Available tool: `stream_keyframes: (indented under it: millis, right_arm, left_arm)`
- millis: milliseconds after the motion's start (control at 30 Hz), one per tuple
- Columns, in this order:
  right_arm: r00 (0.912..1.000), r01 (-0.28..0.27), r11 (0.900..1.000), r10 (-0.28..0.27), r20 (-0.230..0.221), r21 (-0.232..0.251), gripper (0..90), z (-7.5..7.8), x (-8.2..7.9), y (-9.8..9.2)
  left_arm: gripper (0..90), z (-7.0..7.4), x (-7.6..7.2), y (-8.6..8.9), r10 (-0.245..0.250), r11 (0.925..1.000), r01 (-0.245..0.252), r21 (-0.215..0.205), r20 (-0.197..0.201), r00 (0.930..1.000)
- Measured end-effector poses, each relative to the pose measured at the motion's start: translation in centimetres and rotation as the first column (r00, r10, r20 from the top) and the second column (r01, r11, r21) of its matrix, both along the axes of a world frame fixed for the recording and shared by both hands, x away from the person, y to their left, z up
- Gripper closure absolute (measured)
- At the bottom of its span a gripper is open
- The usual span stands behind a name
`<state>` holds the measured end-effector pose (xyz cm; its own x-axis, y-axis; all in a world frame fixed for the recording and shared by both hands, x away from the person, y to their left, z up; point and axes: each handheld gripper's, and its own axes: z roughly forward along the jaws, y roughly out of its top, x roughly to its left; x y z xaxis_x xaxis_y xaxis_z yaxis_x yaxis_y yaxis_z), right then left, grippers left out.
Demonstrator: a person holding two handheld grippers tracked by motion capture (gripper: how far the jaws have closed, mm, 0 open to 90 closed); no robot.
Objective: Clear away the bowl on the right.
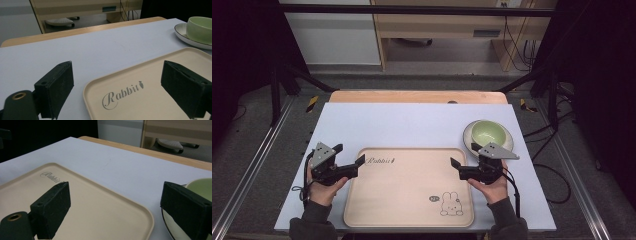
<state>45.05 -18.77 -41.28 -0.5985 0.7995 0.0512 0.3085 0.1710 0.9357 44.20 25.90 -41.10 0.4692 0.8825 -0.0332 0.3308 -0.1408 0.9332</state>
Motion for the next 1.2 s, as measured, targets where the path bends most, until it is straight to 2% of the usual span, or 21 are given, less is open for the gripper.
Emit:
stream_keyframes:
  millis: [433,1200]
  right_arm:
    - [0.9998,0.016,1.000,-0.016,-0.011,-0.004,10.3,0.1,-0.1,-0.5]
    - [0.9929,0.114,0.993,-0.114,-0.035,0.005,11.6,0.8,0.2,-2.1]
  left_arm:
    - [11.2,0.0,-0.1,0.3,0.014,0.9999,-0.014,-0.006,0.003,0.9999]
    - [11.3,-0.1,-0.1,0.1,0.012,0.9999,-0.012,-0.002,0.003,0.9999]
